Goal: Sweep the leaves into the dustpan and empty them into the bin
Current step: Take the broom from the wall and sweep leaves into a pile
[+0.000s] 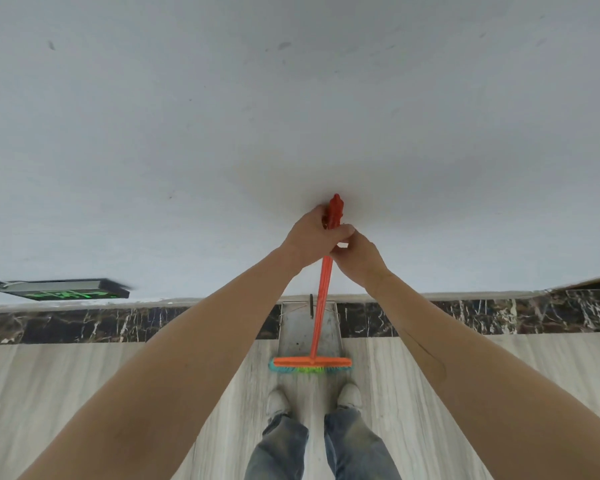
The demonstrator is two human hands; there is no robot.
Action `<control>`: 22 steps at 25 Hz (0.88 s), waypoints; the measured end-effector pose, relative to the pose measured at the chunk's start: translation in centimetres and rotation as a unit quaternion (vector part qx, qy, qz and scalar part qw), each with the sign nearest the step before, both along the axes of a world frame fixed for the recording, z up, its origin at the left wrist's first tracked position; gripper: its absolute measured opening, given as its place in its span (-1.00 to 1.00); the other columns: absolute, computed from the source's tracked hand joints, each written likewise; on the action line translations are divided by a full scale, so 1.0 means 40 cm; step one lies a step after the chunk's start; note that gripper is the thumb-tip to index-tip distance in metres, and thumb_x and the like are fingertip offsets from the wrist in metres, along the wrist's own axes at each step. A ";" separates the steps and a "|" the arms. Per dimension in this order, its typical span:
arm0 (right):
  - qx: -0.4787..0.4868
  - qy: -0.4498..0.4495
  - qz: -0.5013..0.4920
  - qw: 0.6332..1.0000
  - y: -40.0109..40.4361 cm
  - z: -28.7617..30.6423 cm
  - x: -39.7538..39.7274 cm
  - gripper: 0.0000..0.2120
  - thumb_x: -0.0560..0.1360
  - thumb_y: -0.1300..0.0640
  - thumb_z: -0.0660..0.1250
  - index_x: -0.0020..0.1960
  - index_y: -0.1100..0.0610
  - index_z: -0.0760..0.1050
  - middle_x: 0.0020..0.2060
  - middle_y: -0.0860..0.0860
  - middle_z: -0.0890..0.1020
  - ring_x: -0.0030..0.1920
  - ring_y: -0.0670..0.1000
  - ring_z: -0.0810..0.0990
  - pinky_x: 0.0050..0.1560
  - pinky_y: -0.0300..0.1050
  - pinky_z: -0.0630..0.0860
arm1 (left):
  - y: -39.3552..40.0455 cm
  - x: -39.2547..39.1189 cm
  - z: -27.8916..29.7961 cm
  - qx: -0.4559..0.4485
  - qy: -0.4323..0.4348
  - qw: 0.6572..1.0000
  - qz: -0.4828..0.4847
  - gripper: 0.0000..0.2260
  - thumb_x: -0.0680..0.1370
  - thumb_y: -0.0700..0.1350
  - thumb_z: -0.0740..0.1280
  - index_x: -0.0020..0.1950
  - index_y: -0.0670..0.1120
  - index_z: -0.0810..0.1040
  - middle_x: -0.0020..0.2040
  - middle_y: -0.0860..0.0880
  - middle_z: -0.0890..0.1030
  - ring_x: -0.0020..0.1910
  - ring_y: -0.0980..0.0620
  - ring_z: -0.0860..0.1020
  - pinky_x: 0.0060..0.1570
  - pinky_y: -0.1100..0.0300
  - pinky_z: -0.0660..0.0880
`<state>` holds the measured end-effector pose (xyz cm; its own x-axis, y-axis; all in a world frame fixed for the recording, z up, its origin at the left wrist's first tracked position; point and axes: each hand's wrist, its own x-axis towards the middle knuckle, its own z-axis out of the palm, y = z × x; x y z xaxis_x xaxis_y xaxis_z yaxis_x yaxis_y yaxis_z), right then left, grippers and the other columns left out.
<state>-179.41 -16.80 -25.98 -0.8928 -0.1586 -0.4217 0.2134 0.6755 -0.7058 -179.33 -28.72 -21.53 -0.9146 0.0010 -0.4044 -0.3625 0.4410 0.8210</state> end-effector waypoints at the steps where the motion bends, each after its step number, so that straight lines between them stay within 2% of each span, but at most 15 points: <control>1: 0.010 -0.005 0.001 1.000 0.000 -0.011 0.009 -0.81 0.53 -0.06 0.23 0.00 0.05 0.46 -0.17 -0.12 0.56 -0.19 -0.04 0.54 -0.22 -0.20 0.43 | 0.010 0.005 -0.006 -0.002 0.010 1.000 -0.004 -0.76 0.47 0.00 0.37 0.09 -0.06 0.54 -0.02 0.00 0.64 -0.01 0.00 0.59 0.07 0.12 0.50; 2: 0.022 -0.015 0.013 1.000 0.001 -0.019 0.022 -0.83 0.53 -0.03 0.22 -0.11 0.06 0.45 -0.25 -0.08 0.57 -0.22 0.00 0.56 -0.25 -0.20 0.45 | 0.019 0.014 -0.015 -0.012 0.015 1.000 -0.011 -0.81 0.46 -0.02 0.37 -0.01 -0.09 0.56 -0.11 -0.02 0.64 -0.09 -0.01 0.59 0.00 0.11 0.51; 4: 0.030 -0.044 0.049 0.997 0.011 -0.044 0.069 -0.79 0.53 -0.04 0.21 -0.15 0.08 0.49 -0.26 0.00 0.62 -0.20 0.06 0.60 -0.19 -0.14 0.53 | 0.035 0.048 -0.034 -0.002 -0.017 1.000 -0.015 -0.76 0.45 0.00 0.38 -0.15 -0.19 0.54 -0.28 -0.07 0.61 -0.25 -0.02 0.56 -0.09 0.09 0.51; 6: -0.008 -0.071 0.057 0.996 0.025 -0.064 0.130 -0.84 0.51 -0.13 0.22 -0.13 -0.06 0.47 -0.22 -0.12 0.62 -0.20 -0.11 0.57 -0.18 -0.22 0.49 | 0.042 0.088 -0.042 0.052 -0.086 0.995 0.005 -0.69 0.43 0.06 0.41 -0.25 -0.19 0.51 -0.36 -0.05 0.54 -0.36 0.04 0.51 -0.17 0.13 0.51; 8: -0.039 -0.075 0.047 0.995 0.031 -0.072 0.180 -0.90 0.49 -0.18 0.22 -0.13 -0.19 0.41 -0.20 -0.26 0.56 -0.21 -0.26 0.51 -0.22 -0.32 0.38 | 0.047 0.117 -0.043 0.089 -0.117 0.989 0.009 -0.69 0.42 0.09 0.42 -0.30 -0.12 0.48 -0.39 -0.01 0.49 -0.40 0.07 0.48 -0.24 0.21 0.48; 12: 0.006 -0.041 0.032 0.999 0.033 -0.065 0.219 -0.69 0.37 -0.24 0.10 -0.19 -0.03 0.44 -0.33 -0.07 0.59 -0.36 -0.10 0.52 -0.39 -0.22 0.37 | 0.077 0.160 -0.021 0.127 -0.105 0.986 0.001 -0.68 0.42 0.05 0.43 -0.31 -0.15 0.43 -0.36 -0.08 0.38 -0.32 0.01 0.37 -0.17 0.14 0.37; 15: 0.051 0.002 0.032 0.998 0.056 -0.045 0.238 -0.66 0.41 -0.08 0.04 -0.18 0.15 0.44 -0.42 -0.04 0.49 -0.36 -0.01 0.48 -0.39 -0.24 0.36 | 0.126 0.182 0.016 0.150 -0.081 0.985 -0.022 -0.70 0.38 -0.01 0.42 -0.40 -0.09 0.38 -0.46 0.03 0.35 -0.35 0.02 0.34 -0.16 0.12 0.33; 18: 0.007 0.022 -0.078 0.997 0.124 -0.009 0.266 -0.71 0.37 0.04 0.09 -0.24 0.25 0.44 -0.49 0.01 0.47 -0.44 -0.02 0.41 -0.41 -0.15 0.33 | 0.208 0.193 0.058 0.172 -0.059 0.981 -0.067 -0.69 0.31 -0.02 0.40 -0.49 -0.05 0.31 -0.52 0.06 0.32 -0.43 0.05 0.31 -0.18 0.12 0.31; 20: -0.018 0.031 -0.151 0.988 0.206 0.031 0.293 -0.78 0.34 0.05 0.13 -0.37 0.16 0.38 -0.58 -0.10 0.43 -0.49 -0.07 0.38 -0.43 -0.16 0.32 | 0.297 0.199 0.092 0.189 -0.054 0.975 -0.106 -0.69 0.25 -0.04 0.40 -0.55 -0.02 0.29 -0.55 0.06 0.29 -0.46 0.05 0.28 -0.22 0.12 0.28; 22: -0.035 0.026 -0.192 0.980 0.308 0.070 0.330 -0.79 0.39 0.09 0.20 -0.41 0.08 0.38 -0.58 -0.12 0.46 -0.47 -0.10 0.42 -0.39 -0.17 0.40 | 0.405 0.221 0.126 0.196 -0.049 0.966 -0.161 -0.70 0.21 -0.04 0.40 -0.57 -0.02 0.28 -0.56 0.05 0.28 -0.48 0.04 0.26 -0.25 0.13 0.26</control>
<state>-166.21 -4.48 -23.18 -0.9123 0.1661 -0.3743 0.4050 0.5011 -0.7648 -170.49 -12.50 -16.49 -0.7989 0.4500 -0.3990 -0.3421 0.2055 0.9169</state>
